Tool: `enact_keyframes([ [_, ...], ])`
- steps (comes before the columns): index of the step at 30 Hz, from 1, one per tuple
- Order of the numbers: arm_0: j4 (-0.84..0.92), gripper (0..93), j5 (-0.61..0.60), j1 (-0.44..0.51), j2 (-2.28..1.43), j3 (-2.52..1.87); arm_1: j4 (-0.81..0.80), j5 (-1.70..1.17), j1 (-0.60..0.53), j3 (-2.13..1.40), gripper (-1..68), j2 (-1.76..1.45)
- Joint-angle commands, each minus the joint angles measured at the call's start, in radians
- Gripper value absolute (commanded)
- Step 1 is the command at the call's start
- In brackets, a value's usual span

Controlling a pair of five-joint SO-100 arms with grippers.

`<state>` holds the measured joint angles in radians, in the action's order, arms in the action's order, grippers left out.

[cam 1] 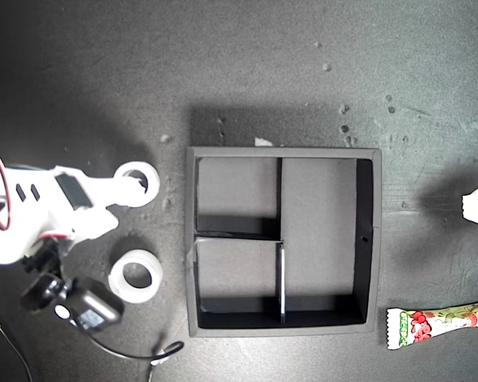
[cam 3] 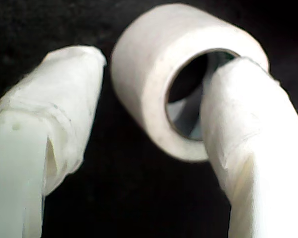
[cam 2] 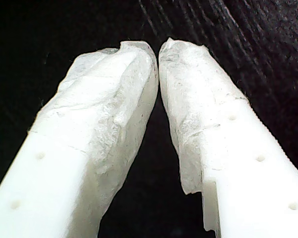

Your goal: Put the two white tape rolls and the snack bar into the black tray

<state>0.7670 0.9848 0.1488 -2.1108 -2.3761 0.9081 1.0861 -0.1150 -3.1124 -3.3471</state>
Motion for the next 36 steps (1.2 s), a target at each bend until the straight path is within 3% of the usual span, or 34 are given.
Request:
enact_keyframes([
  [1,-0.015,14.6,0.003,-0.006,0.052,0.058,0.005,0.009,-0.002,-0.012,-0.1,-0.005],
  [8,-0.063,15.6,0.015,-0.018,0.187,0.078,-0.011,0.009,-0.014,-0.012,0.0,-0.005],
  [12,-0.057,9.8,0.035,-0.04,0.227,0.103,-0.144,0.009,-0.038,-0.012,2.4,-0.005],
  [14,-0.049,1.1,0.061,-0.06,0.23,0.103,-0.296,-0.003,-0.051,-0.012,10.0,-0.005],
  [15,-0.04,0.2,0.078,-0.066,0.224,0.103,-0.377,-0.023,-0.057,-0.012,17.4,-0.005],
  [17,-0.032,0.1,0.089,-0.069,0.199,0.098,-0.479,-0.08,-0.06,-0.002,21.5,-0.005],
  [23,0.115,0.1,0.091,-0.046,0.178,0.206,-0.434,-0.278,-0.08,0.124,24.2,0.008],
  [29,0.278,0.1,0.035,-0.032,0.245,0.476,-0.387,-0.37,-0.184,0.259,26.2,0.021],
  [36,0.403,0.1,-0.029,-0.002,0.38,0.819,-0.232,-0.454,-0.207,0.64,28.5,0.337],
])
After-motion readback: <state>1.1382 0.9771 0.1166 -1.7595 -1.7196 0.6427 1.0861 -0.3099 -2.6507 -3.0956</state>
